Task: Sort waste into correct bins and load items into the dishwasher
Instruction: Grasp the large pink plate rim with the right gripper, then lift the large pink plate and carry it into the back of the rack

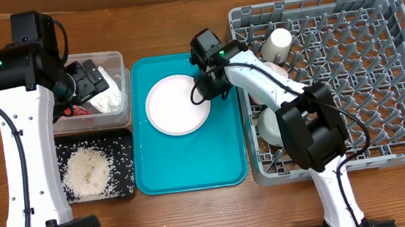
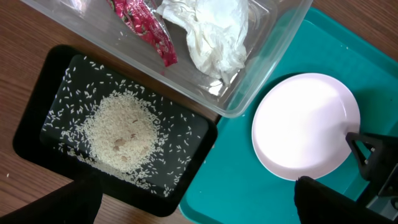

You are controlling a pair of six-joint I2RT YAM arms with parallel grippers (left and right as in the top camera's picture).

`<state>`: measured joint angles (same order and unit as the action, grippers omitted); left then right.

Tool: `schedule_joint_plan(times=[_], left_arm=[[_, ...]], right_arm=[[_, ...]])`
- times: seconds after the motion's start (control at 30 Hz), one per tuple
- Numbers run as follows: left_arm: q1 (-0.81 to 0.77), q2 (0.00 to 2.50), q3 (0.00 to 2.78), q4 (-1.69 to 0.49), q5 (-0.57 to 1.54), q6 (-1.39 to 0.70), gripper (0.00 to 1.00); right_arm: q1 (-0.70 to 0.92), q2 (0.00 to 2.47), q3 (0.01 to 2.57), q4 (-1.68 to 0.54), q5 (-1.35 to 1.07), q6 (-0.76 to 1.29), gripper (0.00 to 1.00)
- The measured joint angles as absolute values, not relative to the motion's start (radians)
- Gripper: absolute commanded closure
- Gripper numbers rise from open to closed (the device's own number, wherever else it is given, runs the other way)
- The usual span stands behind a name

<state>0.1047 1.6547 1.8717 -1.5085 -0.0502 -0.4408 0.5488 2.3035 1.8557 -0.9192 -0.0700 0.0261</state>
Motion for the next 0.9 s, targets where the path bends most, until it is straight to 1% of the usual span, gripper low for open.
schedule_joint_plan(times=[0.23, 0.3, 0.4, 0.5, 0.73, 0.9], left_arm=[[0.105, 1.655, 1.872, -1.509, -0.05, -0.441, 0.0], [0.105, 1.655, 1.872, -1.509, -0.05, -0.441, 0.0], [0.105, 1.655, 1.872, -1.509, -0.05, -0.441, 0.0], [0.105, 1.655, 1.872, -1.509, -0.05, -0.441, 0.0], [0.105, 1.654, 1.872, -1.509, -0.05, -0.441, 0.0], [0.105, 1.655, 1.872, -1.509, -0.05, -0.441, 0.0]], right_arm=[[0.572, 2.304, 1.856, -0.948, -0.07, 0.026, 0.76], [0.576, 2.304, 1.856, -0.957, -0.07, 0.026, 0.79], [0.576, 2.304, 1.856, -0.958, -0.07, 0.025, 0.88], [0.576, 2.304, 1.856, -0.958, -0.07, 0.023, 0.94], [0.577, 2.304, 1.856, -0.961, -0.072, 0.029, 0.94], [0.577, 2.304, 1.85, -0.957, -0.072, 0.028, 0.89]])
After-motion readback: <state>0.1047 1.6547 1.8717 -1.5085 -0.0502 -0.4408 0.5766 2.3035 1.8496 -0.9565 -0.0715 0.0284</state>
